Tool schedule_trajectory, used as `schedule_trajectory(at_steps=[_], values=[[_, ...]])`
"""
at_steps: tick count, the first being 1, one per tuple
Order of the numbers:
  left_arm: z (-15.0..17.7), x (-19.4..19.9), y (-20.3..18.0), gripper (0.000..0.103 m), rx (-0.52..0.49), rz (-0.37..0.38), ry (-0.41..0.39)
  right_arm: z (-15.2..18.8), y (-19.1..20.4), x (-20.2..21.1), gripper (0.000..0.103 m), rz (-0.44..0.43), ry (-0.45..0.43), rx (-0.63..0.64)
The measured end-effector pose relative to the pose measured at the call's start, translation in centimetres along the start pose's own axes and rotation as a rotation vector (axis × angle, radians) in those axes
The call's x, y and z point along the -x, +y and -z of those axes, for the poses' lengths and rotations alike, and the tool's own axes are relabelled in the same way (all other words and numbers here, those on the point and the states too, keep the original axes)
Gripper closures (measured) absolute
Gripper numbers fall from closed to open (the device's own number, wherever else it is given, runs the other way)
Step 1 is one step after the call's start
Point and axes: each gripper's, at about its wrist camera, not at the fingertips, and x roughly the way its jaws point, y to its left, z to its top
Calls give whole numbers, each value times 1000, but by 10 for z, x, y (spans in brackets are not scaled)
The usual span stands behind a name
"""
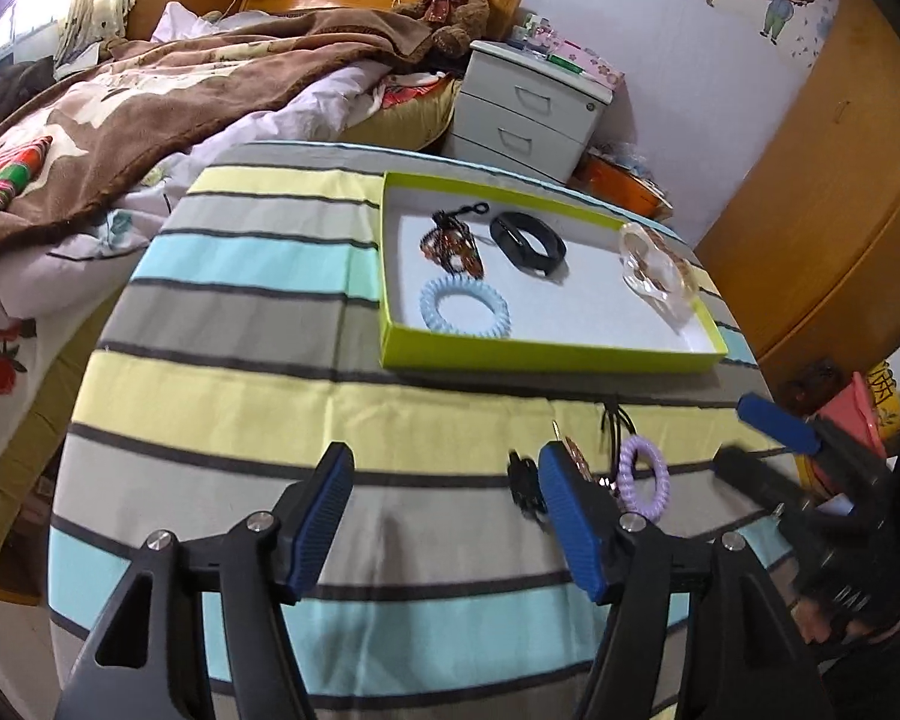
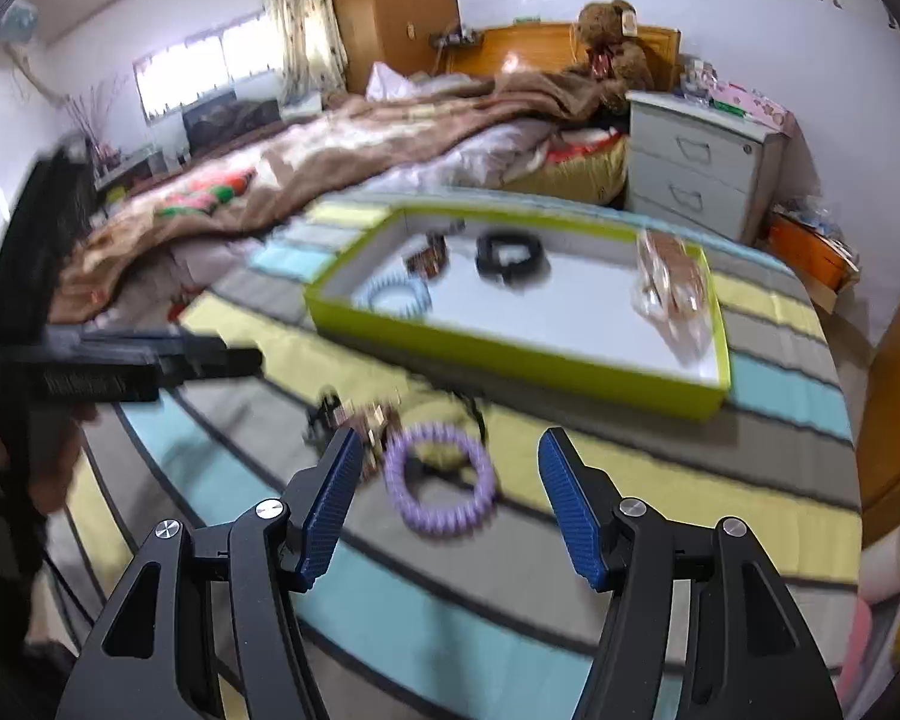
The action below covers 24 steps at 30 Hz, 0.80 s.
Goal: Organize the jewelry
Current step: 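Grasp the purple coil hair tie on the bedspread with the right gripper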
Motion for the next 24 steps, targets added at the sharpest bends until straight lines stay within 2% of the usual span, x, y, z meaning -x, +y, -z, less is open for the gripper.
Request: schedule_trajectory(at_steps=[4,7,10,13,20,24], values=[[5,-2,2,37,29,-29,35,13,-2,-1,43,14,4,1],[10,-1,0,37,3,-80,22,17,3,-3,45,4,22,21],[16,-1,-2,37,-18,-76,27,20,12,-8,47,9,42,61],[22,-2,-2,37,-27,-87,34,20,17,-19,55,19,72,89],[30,-1,0,37,-40,-77,39,22,26,-28,60,18,85,142],[31,-1,0,37,-32,-73,45,23,31,-31,69,39,88,179]])
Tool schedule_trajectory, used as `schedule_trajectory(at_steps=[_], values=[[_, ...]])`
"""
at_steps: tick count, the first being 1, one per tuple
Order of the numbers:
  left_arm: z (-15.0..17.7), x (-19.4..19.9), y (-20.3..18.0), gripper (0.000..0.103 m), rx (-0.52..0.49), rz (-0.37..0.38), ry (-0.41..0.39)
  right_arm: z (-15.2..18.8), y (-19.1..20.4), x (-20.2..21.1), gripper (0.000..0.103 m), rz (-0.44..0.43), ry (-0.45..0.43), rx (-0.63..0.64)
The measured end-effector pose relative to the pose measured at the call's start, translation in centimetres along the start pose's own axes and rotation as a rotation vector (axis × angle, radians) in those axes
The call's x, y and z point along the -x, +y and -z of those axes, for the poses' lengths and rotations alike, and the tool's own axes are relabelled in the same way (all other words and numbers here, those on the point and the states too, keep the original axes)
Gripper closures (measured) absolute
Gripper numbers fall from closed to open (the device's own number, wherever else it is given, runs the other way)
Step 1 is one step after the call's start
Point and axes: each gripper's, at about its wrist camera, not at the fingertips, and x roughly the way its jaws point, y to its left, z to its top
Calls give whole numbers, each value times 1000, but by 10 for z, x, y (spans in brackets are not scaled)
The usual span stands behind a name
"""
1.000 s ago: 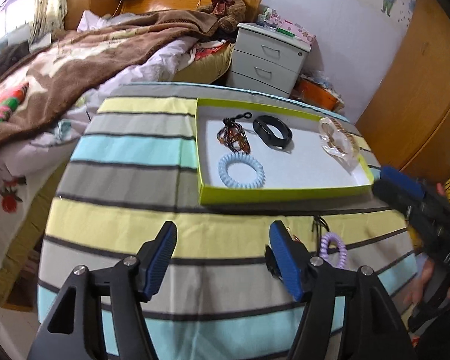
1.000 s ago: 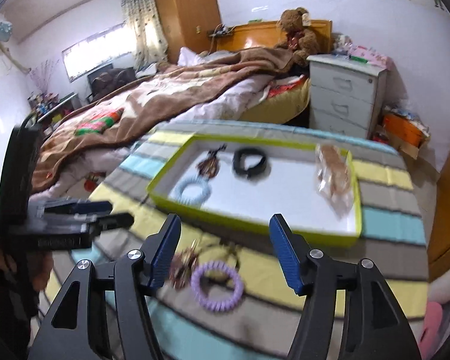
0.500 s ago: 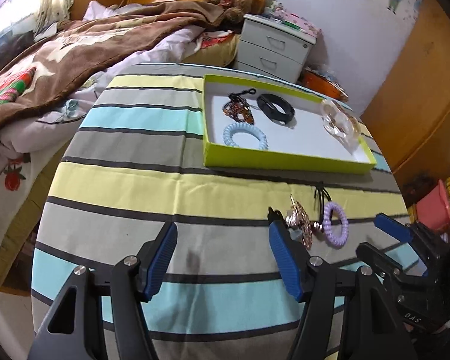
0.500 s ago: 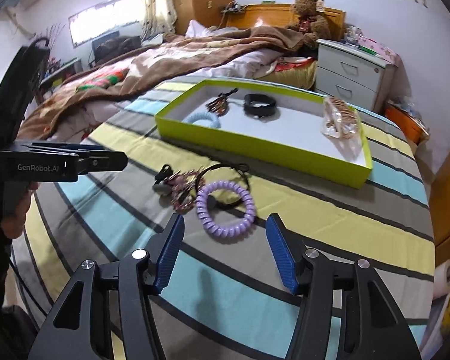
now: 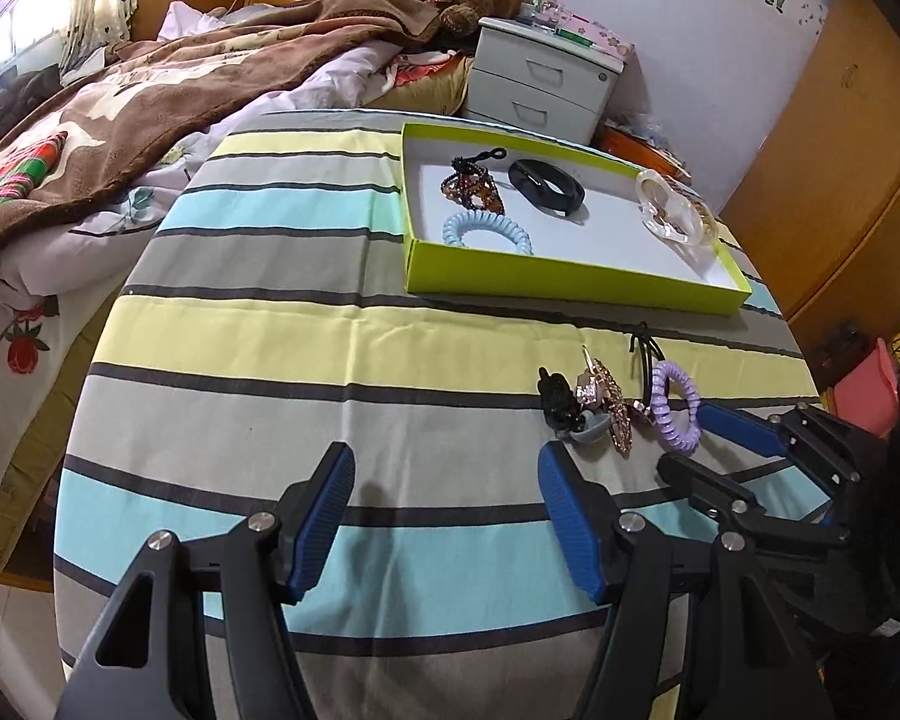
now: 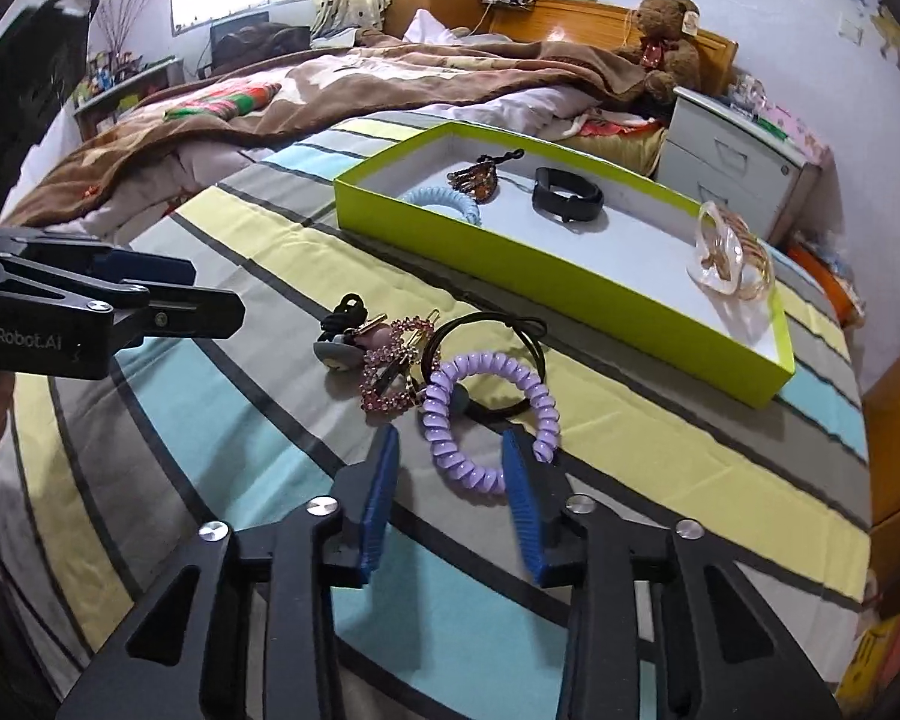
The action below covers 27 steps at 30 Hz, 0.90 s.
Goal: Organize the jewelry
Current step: 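Grasp the purple coil hair tie on the bedspread with the right gripper, then grasp the pink-ball hair tie with the left gripper while the right gripper holds the purple coil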
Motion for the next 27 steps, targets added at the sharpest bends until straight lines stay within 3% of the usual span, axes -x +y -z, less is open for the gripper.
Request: schedule_trajectory(at_steps=[6,22,27], values=[[1,0,-5,37,-11,10,10,3,4,-4,92,8,11,28],[-5,-10,-22,37,-9,92,17,18,-25,25,93,36,-75,-124],[-9,-21,-34,37,-30,74,27,23,-34,32,93,37,-93,-162]])
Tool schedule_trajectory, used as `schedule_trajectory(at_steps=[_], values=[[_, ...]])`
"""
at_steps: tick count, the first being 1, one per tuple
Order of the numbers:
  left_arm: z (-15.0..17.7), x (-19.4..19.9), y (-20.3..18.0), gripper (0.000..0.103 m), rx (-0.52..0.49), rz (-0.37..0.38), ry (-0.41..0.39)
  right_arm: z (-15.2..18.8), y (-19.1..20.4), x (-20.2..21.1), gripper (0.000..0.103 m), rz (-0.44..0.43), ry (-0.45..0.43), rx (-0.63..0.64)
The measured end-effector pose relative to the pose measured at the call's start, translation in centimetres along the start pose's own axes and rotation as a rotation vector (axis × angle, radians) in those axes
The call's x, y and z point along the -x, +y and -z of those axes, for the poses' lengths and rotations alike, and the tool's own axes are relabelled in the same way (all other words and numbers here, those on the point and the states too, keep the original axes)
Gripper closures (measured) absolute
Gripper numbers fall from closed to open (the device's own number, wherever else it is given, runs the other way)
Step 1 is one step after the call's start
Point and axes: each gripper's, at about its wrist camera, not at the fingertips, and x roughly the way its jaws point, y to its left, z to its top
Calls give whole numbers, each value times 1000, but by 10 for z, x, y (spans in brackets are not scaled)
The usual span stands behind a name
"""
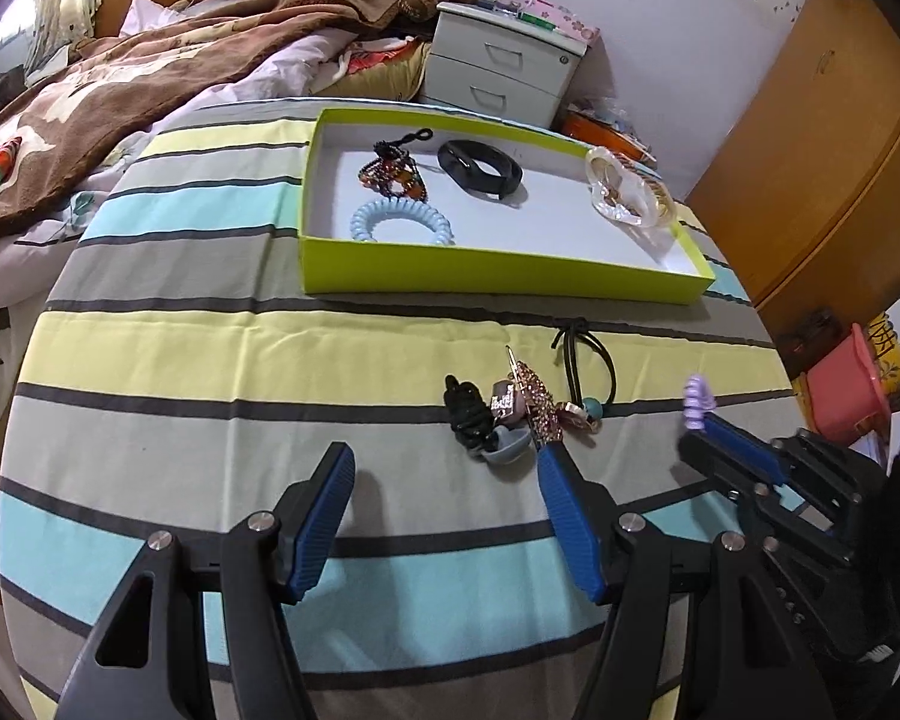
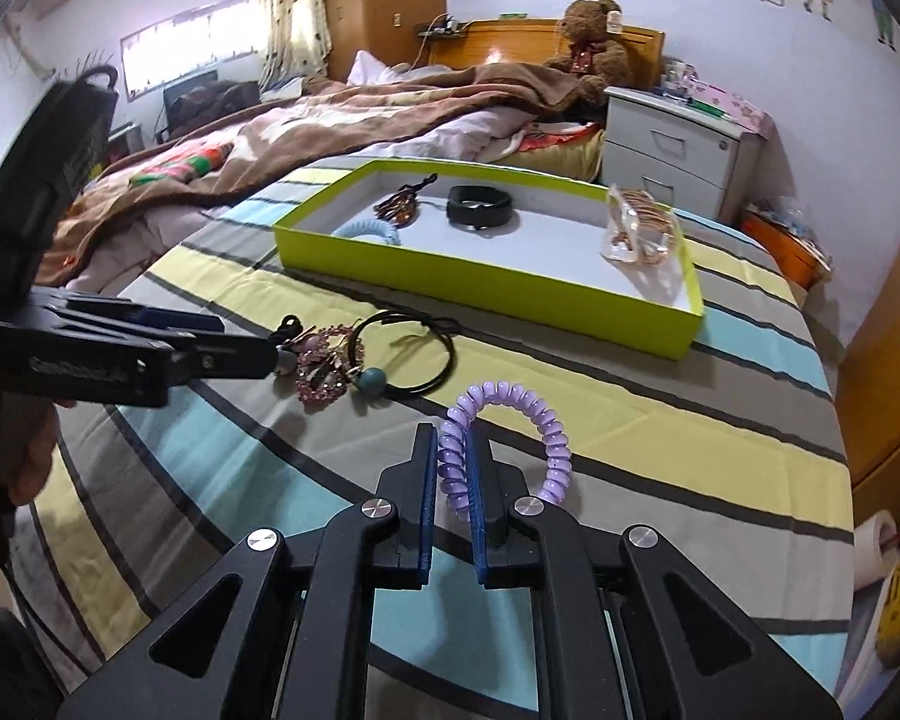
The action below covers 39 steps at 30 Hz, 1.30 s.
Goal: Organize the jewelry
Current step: 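Grasp the pink-ball hair tie with the left gripper while the right gripper holds the purple coil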
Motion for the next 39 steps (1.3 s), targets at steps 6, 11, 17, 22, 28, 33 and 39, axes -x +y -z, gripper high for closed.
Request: schedule_trajectory(at_steps=[6,11,17,22,28,33,39], values=[[-1,-12,-8,37,-30,-53,13,3,-5,5,93,-2,-13,-28],[-5,-18,-12,37,-52,-88,-1,3,-6,8,93,-3,-22,-40],[-8,-20,-10,37,-54,-114,-12,4,-7,8,93,-4,-25,-42],[-12,-25,-15,37,-66,-143,-18,3,-6,8,93,-8,-27,-45],[-11,-27,-20,47,-102,-157,-38,2,-5,7,93,-7,-22,-49],[-12,-25,-18,63,-94,-144,-44,2,-4,6,93,-8,-22,-48],[-11,-22,-17,68,-90,-128,-49,3,-4,6,93,-7,-21,-49]])
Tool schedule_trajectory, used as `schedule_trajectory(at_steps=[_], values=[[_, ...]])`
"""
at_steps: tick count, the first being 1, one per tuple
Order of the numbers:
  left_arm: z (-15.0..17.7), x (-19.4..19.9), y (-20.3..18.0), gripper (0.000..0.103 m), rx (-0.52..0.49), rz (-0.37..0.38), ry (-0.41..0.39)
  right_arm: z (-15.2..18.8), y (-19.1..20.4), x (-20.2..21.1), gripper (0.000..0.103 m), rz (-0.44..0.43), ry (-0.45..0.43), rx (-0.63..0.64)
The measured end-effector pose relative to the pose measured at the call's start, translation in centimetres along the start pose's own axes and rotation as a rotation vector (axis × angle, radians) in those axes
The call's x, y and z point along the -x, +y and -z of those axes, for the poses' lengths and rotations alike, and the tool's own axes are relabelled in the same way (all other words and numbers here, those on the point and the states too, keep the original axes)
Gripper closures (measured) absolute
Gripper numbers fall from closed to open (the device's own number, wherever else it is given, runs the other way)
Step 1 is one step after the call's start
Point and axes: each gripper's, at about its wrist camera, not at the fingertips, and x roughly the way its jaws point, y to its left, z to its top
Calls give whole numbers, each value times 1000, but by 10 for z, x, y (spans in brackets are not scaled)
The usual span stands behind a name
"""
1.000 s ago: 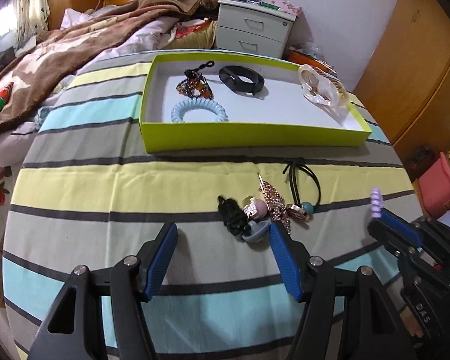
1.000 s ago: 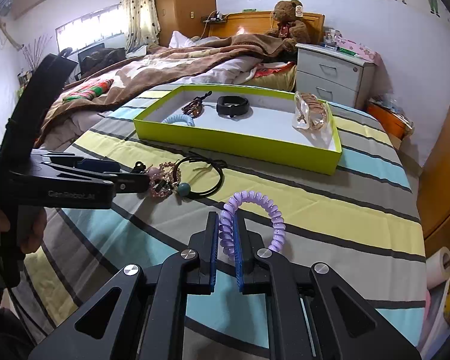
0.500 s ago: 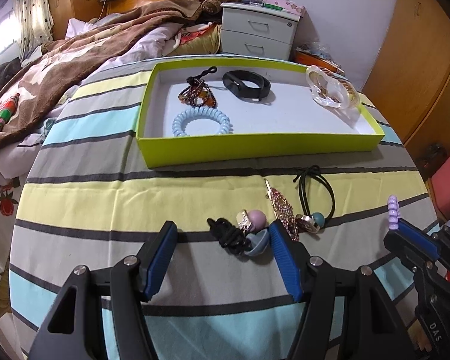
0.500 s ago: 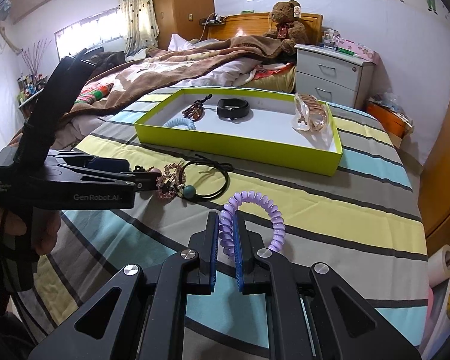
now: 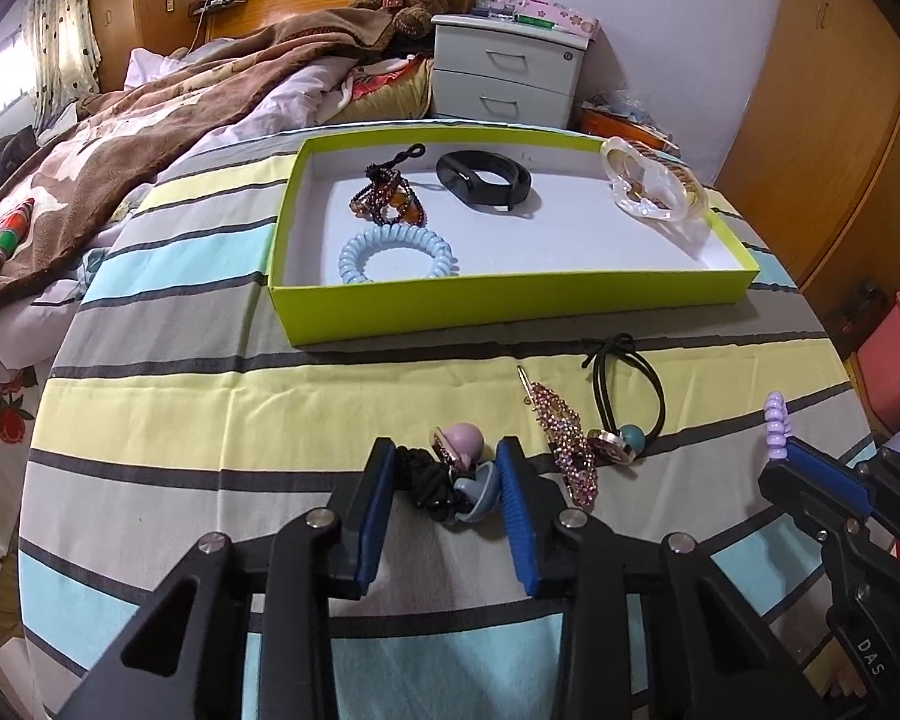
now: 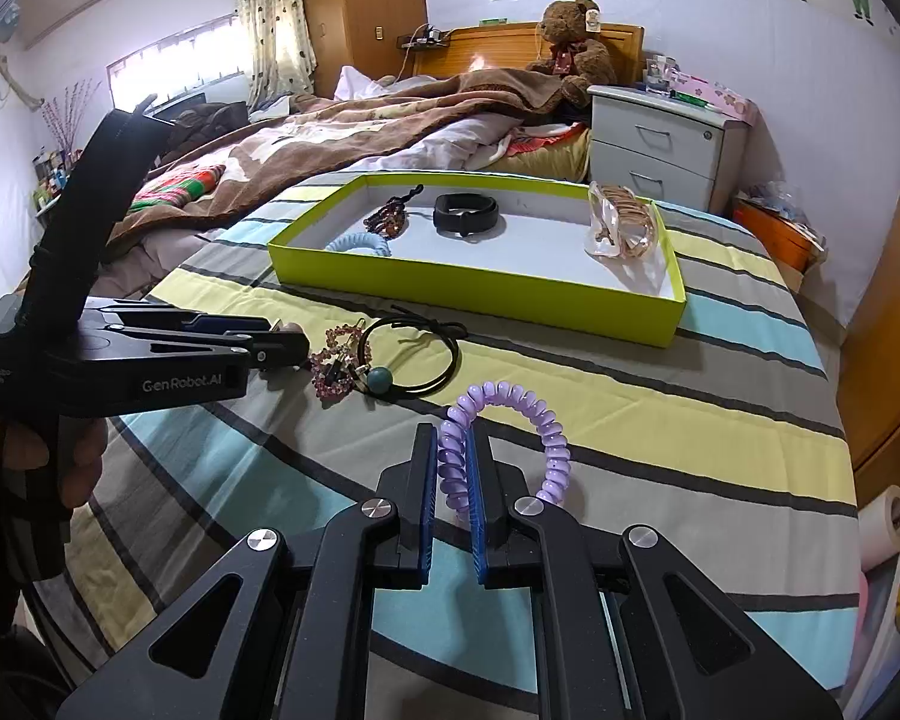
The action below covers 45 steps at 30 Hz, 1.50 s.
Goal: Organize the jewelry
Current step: 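Grasp the pink-ball hair tie with the left gripper while the right gripper holds the purple coil, then carry the purple coil and pink-ball tie over the green box with both grippers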
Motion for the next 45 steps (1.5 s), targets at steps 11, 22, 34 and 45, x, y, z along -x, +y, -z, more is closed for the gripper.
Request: schedule_trajectory(at_steps=[11,22,34,45], values=[[0,9,2,76,1,15,-21,0,1,5,93,6,-15,-3],[-3,21,5,80,9,33,-49,-5,3,11,93,10,-33,0],[-20,33,5,80,1,60,-81,-27,-2,18,93,29,-64,10],[-54,38,2,80,-11,95,-119,-68,-10,8,93,27,-88,13]])
